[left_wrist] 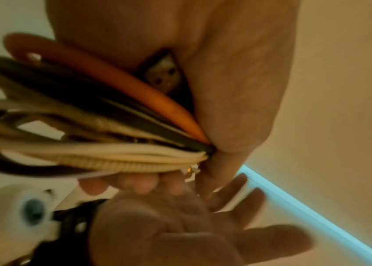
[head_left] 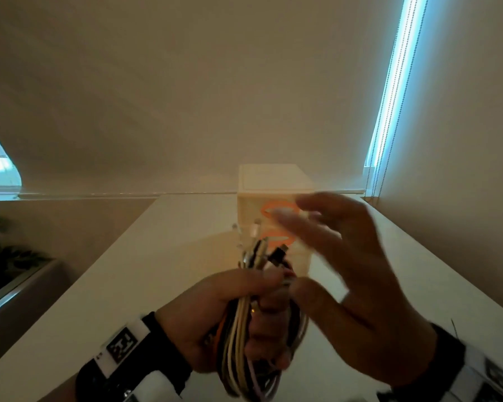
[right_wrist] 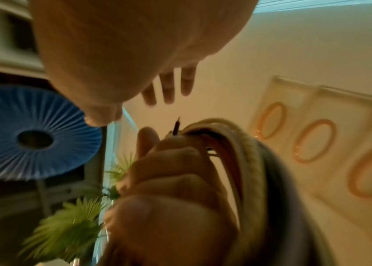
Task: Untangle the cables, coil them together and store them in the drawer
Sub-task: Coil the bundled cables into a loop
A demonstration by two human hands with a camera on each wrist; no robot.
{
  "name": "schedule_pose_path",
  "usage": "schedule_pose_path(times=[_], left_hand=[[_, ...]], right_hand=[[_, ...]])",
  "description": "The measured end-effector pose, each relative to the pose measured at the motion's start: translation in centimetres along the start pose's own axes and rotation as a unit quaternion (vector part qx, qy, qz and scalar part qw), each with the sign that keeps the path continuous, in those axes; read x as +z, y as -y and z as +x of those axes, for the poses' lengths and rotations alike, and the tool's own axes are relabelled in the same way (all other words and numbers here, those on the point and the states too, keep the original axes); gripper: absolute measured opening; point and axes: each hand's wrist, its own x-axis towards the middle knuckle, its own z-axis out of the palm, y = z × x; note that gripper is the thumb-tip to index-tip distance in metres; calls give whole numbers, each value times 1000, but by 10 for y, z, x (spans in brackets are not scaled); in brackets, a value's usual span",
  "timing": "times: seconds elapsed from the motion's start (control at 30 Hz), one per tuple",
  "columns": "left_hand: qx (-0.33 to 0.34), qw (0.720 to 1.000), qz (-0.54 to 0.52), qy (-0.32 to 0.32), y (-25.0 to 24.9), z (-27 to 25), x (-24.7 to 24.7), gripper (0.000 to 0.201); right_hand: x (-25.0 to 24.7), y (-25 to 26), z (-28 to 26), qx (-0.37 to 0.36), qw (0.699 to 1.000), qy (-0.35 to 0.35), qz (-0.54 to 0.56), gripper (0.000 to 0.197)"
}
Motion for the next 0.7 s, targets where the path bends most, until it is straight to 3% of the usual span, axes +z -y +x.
schedule_pose_path(times=[0.07, 0.13, 0.2, 0.33, 0.5, 0.7], left_hand=[[-31, 999, 25, 32, 6, 1, 4, 33], [-37, 997, 38, 50, 6, -1, 7, 35], [-22, 998, 18, 48, 5, -1, 5, 37], [-8, 998, -53, 15, 8, 1, -7, 47], [23, 994, -102, 35, 9, 9, 1, 55], [78, 995, -59, 23, 11, 4, 4, 22]], right_hand=[[4, -1, 18, -55, 992, 117, 3, 43], [17, -7, 24, -20, 982, 166, 89, 54], [33, -12, 23, 38, 976, 142, 161, 63], [54, -13, 13, 135, 978, 63, 144, 66], [46, -17, 18, 202, 965, 22, 166, 43], [33, -17, 36, 118, 984, 111, 72, 43]])
